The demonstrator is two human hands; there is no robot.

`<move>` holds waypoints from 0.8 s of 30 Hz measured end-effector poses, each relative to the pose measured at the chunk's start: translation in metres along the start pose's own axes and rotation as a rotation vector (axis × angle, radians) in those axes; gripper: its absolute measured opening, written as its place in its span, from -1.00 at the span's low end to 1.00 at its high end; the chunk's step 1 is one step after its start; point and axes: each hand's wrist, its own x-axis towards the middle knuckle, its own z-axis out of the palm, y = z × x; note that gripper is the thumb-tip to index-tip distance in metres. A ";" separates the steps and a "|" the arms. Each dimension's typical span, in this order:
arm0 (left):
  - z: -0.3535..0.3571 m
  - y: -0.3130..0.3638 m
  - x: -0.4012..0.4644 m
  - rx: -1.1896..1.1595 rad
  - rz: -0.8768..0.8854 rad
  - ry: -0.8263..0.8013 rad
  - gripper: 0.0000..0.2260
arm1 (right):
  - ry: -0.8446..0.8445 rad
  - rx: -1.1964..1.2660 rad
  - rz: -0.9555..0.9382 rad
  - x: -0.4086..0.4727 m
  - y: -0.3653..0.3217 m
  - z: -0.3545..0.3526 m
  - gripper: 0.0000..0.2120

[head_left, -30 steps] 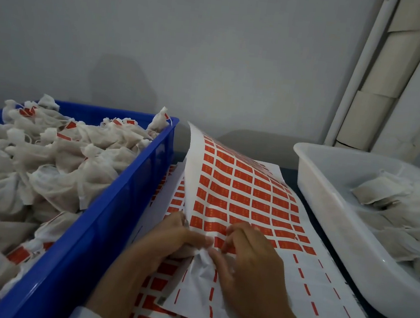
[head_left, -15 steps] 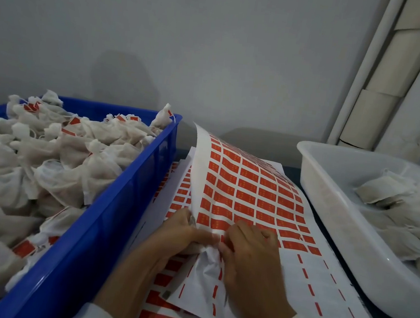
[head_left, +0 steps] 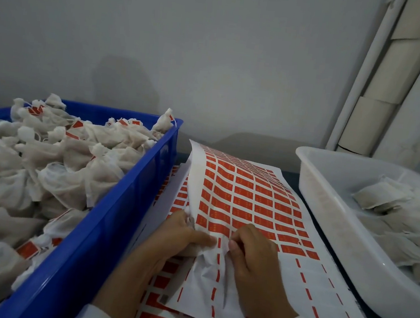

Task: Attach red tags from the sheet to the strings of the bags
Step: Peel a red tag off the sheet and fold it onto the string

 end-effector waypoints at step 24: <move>0.006 0.018 -0.024 0.235 0.370 0.809 -0.68 | 0.031 0.299 0.199 0.011 0.009 0.002 -0.87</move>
